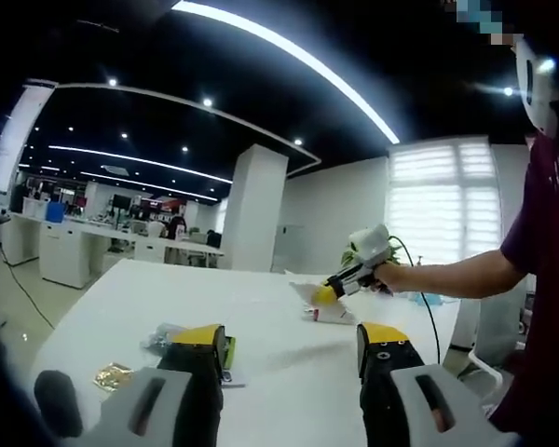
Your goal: Arrange the skincare products in the storage area until every visible bottle or jar stands upright without overlapping.
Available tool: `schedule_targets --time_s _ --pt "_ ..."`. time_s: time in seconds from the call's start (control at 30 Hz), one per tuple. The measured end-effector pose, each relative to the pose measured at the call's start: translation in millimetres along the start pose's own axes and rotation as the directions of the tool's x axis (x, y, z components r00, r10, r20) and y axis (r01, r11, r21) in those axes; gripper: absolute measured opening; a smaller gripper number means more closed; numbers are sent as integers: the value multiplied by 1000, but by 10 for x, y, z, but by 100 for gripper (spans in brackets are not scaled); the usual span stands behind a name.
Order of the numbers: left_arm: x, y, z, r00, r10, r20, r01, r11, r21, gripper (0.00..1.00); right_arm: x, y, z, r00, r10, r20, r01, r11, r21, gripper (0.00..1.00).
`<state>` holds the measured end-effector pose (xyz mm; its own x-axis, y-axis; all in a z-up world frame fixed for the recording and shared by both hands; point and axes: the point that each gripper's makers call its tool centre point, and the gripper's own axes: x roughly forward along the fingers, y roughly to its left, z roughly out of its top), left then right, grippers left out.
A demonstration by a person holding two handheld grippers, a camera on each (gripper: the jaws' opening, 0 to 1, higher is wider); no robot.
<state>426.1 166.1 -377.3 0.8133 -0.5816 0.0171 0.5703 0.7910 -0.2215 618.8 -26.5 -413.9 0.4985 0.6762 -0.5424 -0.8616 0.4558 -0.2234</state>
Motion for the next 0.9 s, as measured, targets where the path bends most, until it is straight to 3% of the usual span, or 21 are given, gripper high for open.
schedule_targets --time_s 0.47,0.9 --pt "80 -22 -43 1000 -3 -15 3 1000 -22 59 78 421 301 993 25 119 -24 1000 -6 3" --pt "134 -75 -77 999 -19 -35 17 999 -50 60 154 894 550 968 65 241 -68 998 1 3"
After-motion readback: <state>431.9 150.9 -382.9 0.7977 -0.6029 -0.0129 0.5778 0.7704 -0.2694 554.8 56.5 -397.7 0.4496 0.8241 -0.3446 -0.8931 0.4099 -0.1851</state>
